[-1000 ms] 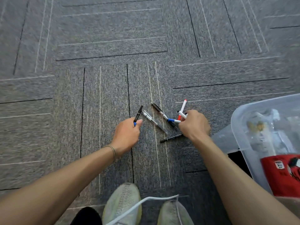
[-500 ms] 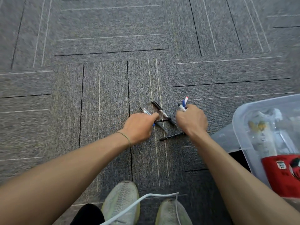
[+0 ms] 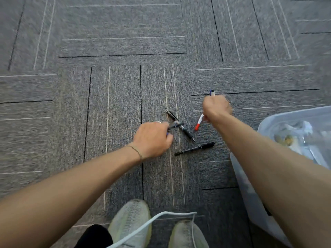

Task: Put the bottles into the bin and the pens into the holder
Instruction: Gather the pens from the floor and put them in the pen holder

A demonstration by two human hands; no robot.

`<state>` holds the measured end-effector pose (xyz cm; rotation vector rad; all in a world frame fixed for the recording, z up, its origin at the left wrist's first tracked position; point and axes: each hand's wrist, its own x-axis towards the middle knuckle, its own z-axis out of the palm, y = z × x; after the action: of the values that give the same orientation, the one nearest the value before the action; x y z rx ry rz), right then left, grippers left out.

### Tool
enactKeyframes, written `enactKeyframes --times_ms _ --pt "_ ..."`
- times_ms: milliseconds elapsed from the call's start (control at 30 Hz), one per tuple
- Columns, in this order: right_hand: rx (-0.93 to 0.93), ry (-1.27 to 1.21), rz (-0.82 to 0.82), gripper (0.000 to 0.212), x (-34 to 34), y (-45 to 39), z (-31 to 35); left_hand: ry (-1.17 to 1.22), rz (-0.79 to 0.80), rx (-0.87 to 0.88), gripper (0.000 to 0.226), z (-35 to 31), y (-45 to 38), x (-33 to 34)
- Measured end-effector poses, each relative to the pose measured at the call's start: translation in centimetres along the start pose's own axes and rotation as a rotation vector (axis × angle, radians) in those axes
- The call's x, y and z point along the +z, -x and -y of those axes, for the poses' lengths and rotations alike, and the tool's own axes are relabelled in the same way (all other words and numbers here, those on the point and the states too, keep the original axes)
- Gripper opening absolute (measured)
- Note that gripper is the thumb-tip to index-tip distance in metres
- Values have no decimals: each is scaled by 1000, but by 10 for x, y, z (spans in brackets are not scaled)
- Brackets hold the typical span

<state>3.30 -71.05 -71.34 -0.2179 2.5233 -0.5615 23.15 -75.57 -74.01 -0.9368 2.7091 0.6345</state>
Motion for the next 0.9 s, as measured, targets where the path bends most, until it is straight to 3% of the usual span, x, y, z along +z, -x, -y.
enactKeyframes --times_ms 133,300,433,567,800,900 --pt "-49 256 60 26 10 -4 -13 550 -85 -342 40 0 0 -13" --pt "-60 433 43 25 18 -4 -24 903 -76 -480 44 -1 7 -20" --pt "-97 352 13 27 22 -6 -21 1190 -67 -620 36 -3 9 -19" --pt "-245 295 19 29 30 7 -6 1160 -66 -654 35 1 11 -16" --pt "-586 595 136 37 53 33 0 1127 -58 -684 34 7 14 -6" --pt "-635 706 148 34 55 36 -7 1089 -95 -684 37 7 16 -2"
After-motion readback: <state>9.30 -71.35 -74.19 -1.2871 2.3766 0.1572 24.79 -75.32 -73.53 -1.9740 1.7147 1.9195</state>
